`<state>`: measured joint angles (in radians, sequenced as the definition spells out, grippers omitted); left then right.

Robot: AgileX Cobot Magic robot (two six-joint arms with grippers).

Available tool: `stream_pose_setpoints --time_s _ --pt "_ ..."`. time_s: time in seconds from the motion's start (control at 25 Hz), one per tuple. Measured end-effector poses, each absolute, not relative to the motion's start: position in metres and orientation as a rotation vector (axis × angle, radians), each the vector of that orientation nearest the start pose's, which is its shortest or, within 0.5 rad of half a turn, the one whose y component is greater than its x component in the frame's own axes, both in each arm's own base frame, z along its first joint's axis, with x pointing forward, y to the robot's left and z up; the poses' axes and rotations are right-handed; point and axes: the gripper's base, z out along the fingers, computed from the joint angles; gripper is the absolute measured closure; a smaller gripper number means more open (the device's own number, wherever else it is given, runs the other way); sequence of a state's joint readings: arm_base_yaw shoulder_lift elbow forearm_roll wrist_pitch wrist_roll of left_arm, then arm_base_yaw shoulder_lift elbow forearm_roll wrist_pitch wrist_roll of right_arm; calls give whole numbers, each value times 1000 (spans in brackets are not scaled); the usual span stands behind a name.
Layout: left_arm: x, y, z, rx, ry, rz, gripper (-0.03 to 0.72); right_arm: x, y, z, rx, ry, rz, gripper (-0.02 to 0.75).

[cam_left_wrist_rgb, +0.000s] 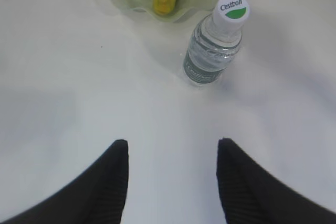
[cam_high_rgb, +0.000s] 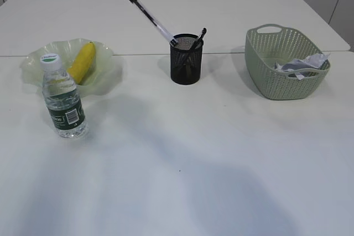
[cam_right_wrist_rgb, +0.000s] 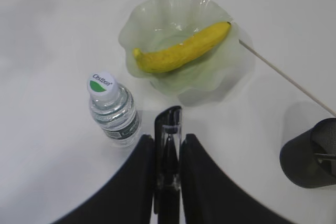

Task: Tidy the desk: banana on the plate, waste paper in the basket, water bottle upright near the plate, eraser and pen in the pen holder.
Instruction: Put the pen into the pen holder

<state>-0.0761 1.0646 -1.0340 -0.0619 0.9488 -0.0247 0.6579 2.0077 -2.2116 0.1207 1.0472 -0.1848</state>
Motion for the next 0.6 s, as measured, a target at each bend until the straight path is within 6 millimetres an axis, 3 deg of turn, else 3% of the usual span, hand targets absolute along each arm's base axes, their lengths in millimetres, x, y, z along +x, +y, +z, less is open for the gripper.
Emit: stream_pose_setpoints --time_s 0.6 --pt "202 -20 354 41 2462 -121 306 384 250 405 -789 2085 352 626"
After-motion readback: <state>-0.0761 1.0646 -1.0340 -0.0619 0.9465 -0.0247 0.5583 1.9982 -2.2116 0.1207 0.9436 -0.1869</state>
